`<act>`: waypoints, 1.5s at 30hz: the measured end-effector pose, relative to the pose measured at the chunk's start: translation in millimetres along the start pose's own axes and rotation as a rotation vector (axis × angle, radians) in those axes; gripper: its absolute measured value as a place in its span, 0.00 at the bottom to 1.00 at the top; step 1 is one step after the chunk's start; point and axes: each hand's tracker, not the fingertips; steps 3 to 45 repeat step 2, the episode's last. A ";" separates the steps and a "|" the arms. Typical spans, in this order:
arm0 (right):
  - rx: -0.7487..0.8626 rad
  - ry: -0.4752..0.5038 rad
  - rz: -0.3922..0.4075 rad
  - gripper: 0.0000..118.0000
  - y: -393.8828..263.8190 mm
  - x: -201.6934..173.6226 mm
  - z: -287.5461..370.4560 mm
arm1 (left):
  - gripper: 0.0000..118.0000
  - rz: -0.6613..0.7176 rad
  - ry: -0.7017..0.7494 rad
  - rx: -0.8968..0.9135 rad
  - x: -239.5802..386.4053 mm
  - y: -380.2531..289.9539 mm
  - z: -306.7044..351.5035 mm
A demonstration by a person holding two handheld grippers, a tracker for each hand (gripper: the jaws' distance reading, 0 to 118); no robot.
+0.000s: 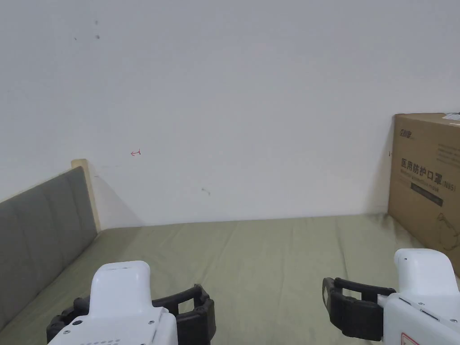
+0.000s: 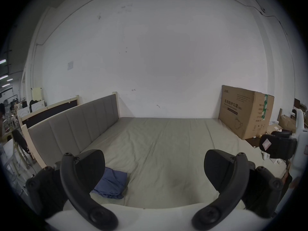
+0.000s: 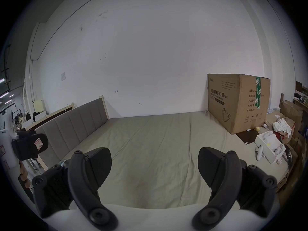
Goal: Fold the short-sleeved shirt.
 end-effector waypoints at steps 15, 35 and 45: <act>-0.002 0.005 0.000 0.91 -0.1 -0.6 -0.5 | 0.99 -0.021 -0.003 -0.014 0.5 2.6 -2.4; -0.002 0.005 0.000 0.91 -0.1 -0.6 -0.5 | 0.99 -0.021 -0.003 -0.014 0.5 2.6 -2.4; -0.002 0.005 0.000 0.91 -0.1 -0.6 -0.5 | 0.99 -0.021 -0.003 -0.014 0.5 2.6 -2.4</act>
